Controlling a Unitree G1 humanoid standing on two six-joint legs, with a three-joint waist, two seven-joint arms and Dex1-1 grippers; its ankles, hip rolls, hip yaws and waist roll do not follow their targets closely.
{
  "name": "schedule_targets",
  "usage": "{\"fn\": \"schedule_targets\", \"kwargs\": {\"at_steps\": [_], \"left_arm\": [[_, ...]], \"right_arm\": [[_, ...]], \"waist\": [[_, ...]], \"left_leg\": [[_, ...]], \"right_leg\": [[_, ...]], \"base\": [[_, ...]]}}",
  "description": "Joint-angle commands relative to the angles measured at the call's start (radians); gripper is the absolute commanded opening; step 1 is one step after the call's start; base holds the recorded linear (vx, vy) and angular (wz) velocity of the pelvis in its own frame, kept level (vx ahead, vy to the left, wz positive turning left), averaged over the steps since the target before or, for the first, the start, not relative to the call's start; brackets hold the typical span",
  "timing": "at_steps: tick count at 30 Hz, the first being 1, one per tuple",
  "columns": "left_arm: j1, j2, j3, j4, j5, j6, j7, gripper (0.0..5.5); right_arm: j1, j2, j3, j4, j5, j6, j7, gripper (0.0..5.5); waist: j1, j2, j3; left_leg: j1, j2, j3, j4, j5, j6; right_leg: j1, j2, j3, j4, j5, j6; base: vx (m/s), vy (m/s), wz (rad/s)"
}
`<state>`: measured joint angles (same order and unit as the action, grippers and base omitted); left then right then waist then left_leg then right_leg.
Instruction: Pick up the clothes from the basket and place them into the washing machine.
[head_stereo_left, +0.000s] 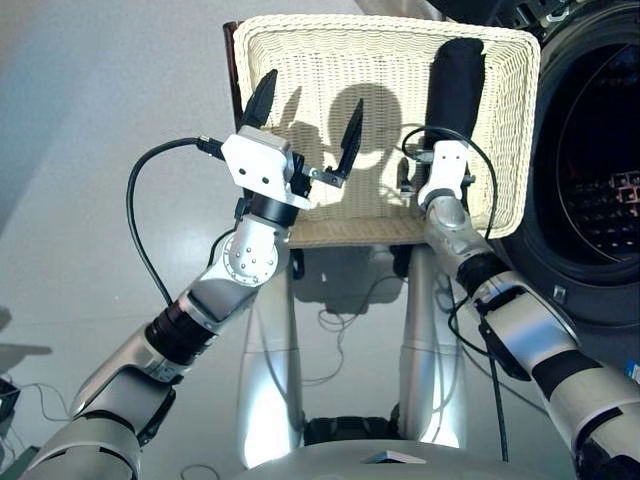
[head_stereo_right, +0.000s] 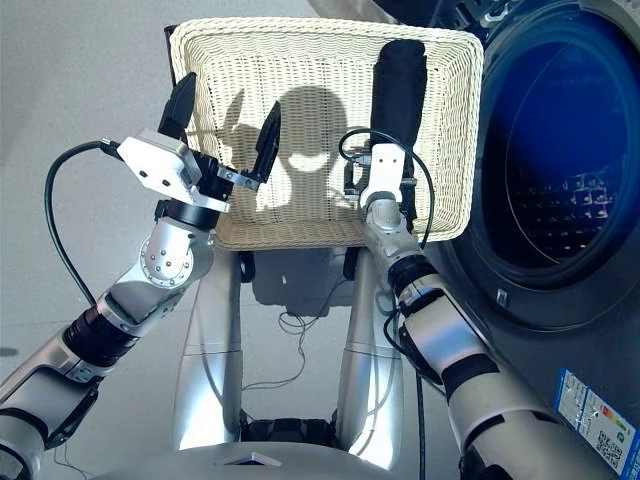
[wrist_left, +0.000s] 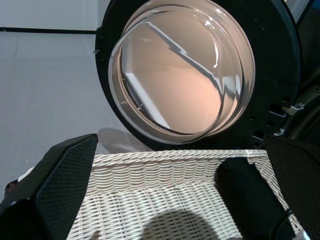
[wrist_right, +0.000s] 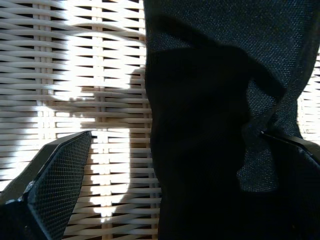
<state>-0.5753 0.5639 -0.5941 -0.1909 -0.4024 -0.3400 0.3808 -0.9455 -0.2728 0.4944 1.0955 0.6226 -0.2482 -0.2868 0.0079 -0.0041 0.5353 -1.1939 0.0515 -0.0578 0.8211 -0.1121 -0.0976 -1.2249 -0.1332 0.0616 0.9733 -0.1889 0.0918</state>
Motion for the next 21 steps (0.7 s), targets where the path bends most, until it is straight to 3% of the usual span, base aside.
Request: {"fn": "schedule_targets", "kwargs": {"at_steps": [1, 7, 9, 13, 21], "left_arm": [[-0.018, -0.014, -0.026, -0.149, -0.010, -0.033, 0.000, 5.50], [-0.004, -0.008, -0.007, -0.150, -0.005, -0.033, 0.001, 5.50], [0.016, 0.002, 0.011, -0.156, 0.010, -0.030, 0.009, 5.50], [0.045, 0.019, 0.032, -0.154, 0.046, -0.029, 0.031, 5.50], [0.089, 0.057, 0.072, -0.173, 0.087, -0.045, 0.041, 5.50]], "right_arm": [[-0.068, -0.092, -0.087, 0.152, 0.020, 0.037, -0.096, 0.00], [0.020, -0.080, -0.048, -0.076, 0.064, -0.031, -0.080, 0.00], [0.124, -0.088, -0.035, -0.277, 0.093, -0.079, -0.068, 0.45], [0.284, -0.123, -0.058, -0.517, 0.098, -0.138, -0.059, 0.00], [0.537, -0.198, -0.183, -0.850, 0.084, -0.235, -0.026, 0.00]], "waist": [[0.019, 0.075, -0.015], [0.004, 0.056, -0.015], [-0.010, 0.040, -0.015], [-0.033, 0.019, -0.015], [-0.061, -0.002, -0.015]], "left_leg": [[0.009, -0.029, 0.091, 0.080, -0.039, 0.050], [0.021, -0.028, 0.094, 0.056, -0.030, 0.051], [0.032, -0.025, 0.095, 0.030, -0.022, 0.052], [0.047, -0.023, 0.097, 0.006, -0.016, 0.054], [0.063, -0.022, 0.099, -0.019, -0.013, 0.059]], "right_leg": [[-0.014, 0.010, -0.056, -0.010, 0.058, -0.018], [-0.002, 0.014, -0.054, -0.035, 0.067, -0.018], [0.006, 0.017, -0.053, -0.054, 0.070, -0.016], [0.021, 0.017, -0.050, -0.079, 0.075, -0.012], [0.038, 0.019, -0.043, -0.110, 0.080, -0.004]], "base": [[0.000, 0.000, 0.000], [0.000, 0.000, 0.000], [0.000, 0.000, 0.000], [0.000, 0.000, 0.000], [0.000, 0.000, 0.000]]}}
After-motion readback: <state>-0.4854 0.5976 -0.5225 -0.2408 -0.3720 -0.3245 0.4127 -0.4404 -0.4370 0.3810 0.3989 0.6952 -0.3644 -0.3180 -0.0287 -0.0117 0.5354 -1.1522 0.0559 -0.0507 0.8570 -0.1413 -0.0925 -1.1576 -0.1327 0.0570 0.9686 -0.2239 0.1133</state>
